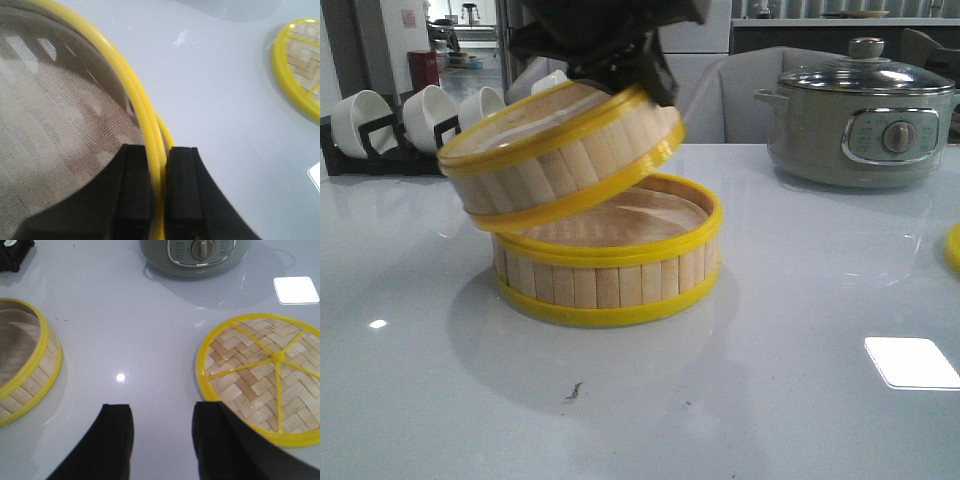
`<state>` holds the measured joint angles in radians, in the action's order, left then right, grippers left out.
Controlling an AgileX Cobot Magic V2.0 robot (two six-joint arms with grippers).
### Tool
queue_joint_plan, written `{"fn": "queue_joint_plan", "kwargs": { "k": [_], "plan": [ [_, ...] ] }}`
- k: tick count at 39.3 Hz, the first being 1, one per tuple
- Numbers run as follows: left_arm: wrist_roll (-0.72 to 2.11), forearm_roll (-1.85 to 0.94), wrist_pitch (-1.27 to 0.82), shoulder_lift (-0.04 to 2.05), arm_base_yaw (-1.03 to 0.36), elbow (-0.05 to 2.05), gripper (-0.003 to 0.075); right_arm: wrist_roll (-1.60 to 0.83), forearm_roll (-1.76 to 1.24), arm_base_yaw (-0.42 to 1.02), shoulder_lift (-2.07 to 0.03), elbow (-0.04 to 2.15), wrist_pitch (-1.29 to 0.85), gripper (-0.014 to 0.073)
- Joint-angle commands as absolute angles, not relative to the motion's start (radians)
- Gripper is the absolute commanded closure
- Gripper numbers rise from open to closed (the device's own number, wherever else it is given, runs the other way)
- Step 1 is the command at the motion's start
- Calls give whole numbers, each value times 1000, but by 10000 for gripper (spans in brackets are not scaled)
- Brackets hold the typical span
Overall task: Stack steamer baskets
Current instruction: 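Lower the held basket onto the middle basket and open the left gripper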
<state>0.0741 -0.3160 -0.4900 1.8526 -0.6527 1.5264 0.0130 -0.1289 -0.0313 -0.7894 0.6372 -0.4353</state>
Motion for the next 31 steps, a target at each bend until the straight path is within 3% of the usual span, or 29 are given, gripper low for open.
{"fn": "queue_joint_plan", "kwargs": {
  "k": [1,31],
  "plan": [
    [59,-322,-407,1823,-702,1571,632,0,-128,-37,-785,677,-351,202],
    [57,-327,-338,1922,-765,1571,632,0,-128,-37,-785,677,-351,202]
  ]
}}
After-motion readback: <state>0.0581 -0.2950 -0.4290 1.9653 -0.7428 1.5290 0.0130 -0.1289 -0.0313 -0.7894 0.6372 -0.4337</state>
